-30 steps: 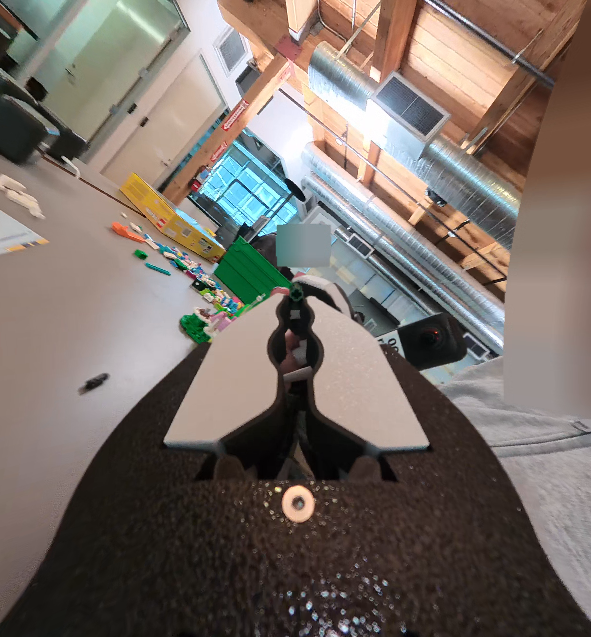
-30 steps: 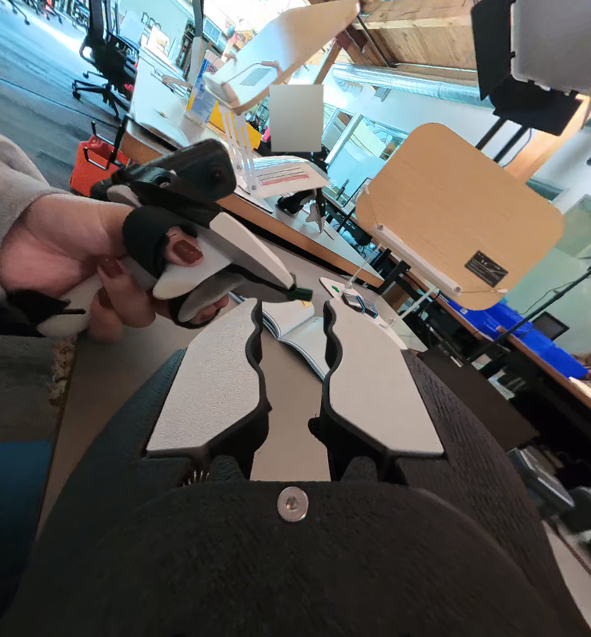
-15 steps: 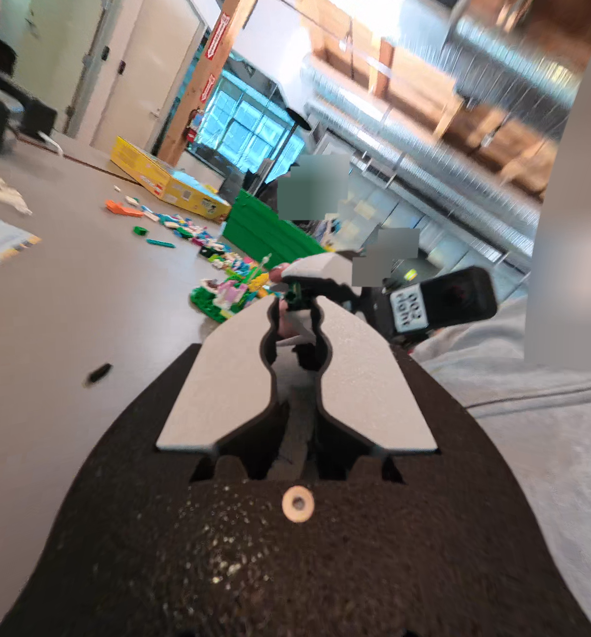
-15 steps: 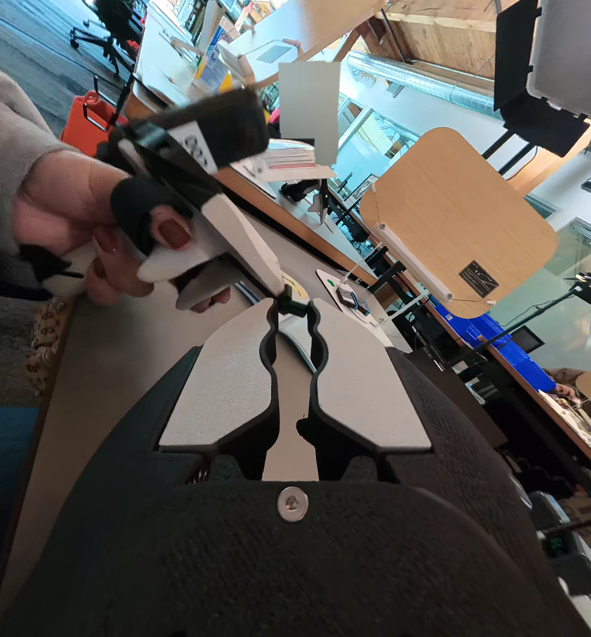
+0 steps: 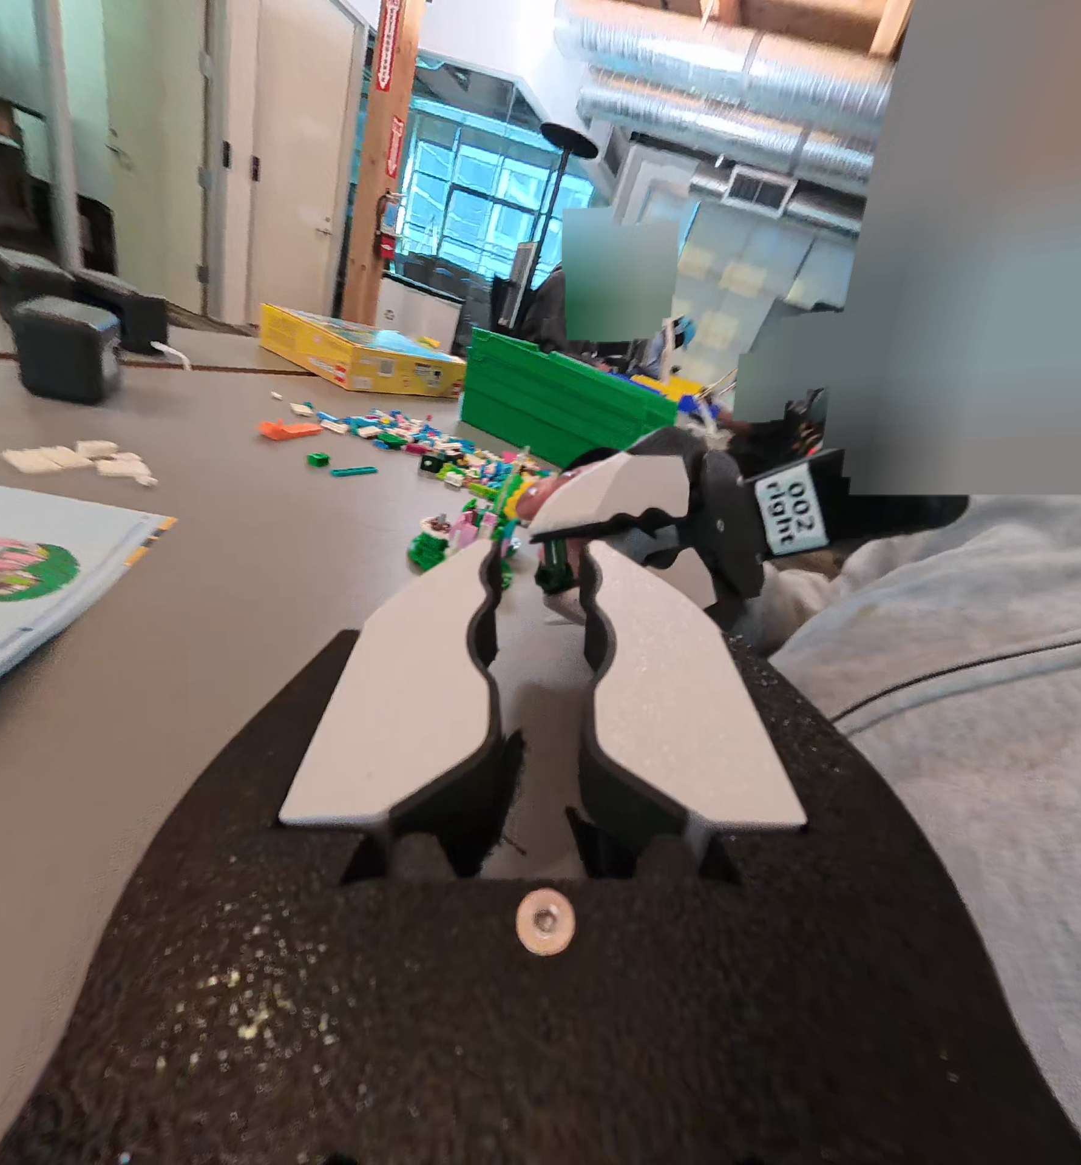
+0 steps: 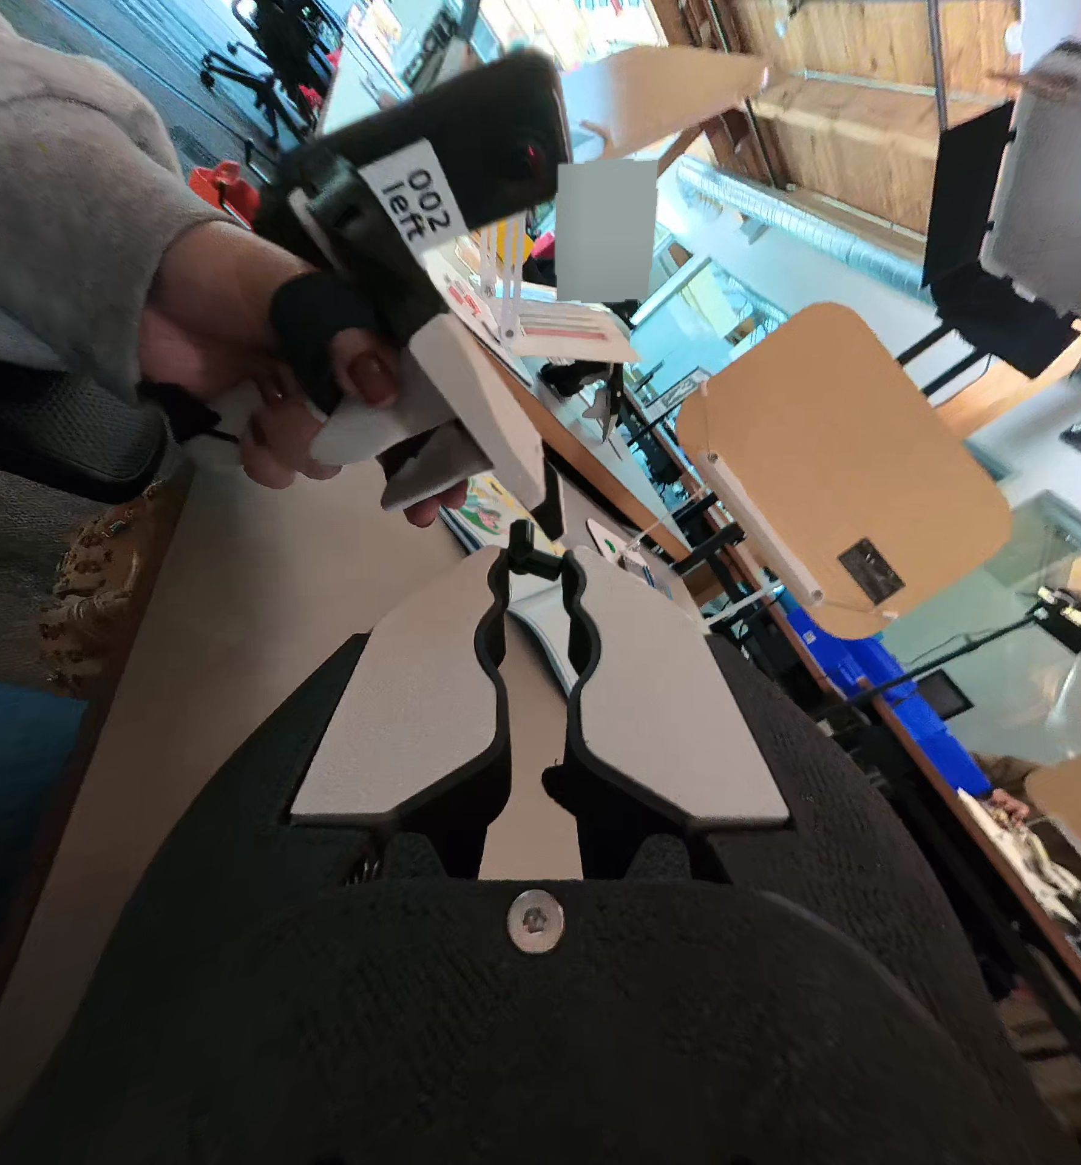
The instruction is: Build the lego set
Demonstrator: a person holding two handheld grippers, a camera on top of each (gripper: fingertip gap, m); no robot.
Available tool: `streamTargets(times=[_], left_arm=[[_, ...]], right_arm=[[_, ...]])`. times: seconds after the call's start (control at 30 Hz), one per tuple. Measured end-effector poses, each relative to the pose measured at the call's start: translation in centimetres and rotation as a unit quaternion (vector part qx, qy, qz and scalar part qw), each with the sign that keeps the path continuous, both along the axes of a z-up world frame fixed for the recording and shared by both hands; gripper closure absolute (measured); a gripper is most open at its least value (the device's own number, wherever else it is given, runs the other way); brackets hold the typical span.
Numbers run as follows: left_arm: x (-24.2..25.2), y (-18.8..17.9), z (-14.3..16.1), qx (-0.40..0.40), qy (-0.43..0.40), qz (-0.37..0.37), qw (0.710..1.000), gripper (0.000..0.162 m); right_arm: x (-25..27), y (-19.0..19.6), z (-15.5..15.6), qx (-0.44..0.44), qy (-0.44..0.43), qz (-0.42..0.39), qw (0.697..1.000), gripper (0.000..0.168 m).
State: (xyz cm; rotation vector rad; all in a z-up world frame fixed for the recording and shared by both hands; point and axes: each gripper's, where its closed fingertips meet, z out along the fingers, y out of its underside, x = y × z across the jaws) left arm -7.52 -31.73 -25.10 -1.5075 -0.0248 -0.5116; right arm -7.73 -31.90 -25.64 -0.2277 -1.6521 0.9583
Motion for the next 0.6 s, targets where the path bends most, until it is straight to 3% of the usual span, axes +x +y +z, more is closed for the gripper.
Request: streamTargets(times=[0.2, 0.37, 0.6], left_arm=[[1.0, -0.3, -0.3, -0.026, -0.058, -0.061, 0.996, 0.141], [1.5, -0.5, -0.3, -0.024, -0.077, -0.088, 0.993, 0.156], [1.7, -0.6, -0.7, -0.034, -0.078, -0.096, 0.992, 0.15]], right_arm=[[0.8, -0.8, 0.5, 0.024, 0.036, 0.023, 0.999, 0.154], [0.7, -0.9, 0.4, 0.035, 0.044, 0.023, 0.998, 0.154], [0.8, -1.2, 0.3, 0.043, 0.048, 0.027, 0.998, 0.154]])
